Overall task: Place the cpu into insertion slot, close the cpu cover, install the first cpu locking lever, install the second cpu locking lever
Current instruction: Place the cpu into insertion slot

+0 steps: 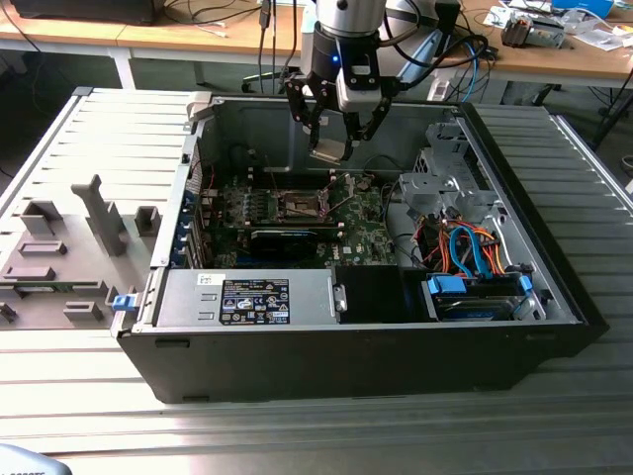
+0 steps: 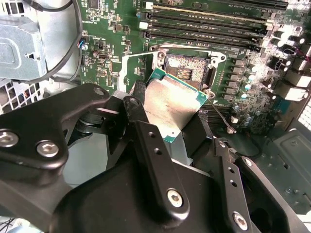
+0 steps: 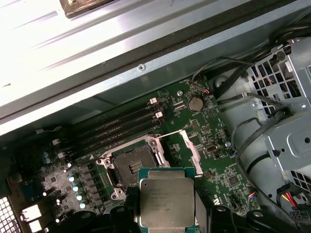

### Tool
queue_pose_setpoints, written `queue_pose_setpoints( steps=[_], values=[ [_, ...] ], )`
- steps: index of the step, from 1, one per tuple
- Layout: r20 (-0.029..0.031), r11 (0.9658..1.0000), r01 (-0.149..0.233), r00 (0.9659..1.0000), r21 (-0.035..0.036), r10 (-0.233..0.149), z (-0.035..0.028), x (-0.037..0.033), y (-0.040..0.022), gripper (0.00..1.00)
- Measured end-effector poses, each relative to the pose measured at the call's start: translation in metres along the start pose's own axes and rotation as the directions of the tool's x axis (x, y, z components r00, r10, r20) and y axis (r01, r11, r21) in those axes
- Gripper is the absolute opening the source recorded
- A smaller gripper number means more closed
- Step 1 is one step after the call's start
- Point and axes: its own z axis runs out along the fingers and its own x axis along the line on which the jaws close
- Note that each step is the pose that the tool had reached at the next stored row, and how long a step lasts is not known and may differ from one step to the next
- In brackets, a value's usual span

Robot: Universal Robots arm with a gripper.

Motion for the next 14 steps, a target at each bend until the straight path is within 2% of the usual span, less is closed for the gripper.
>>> queue_pose_setpoints(
  steps=[14],
  values=[
    [0.0001, 0.9999, -0.012, 0.9999, -0.0001, 0.012, 0.0003, 0.0, 0.0, 0.55]
  ],
)
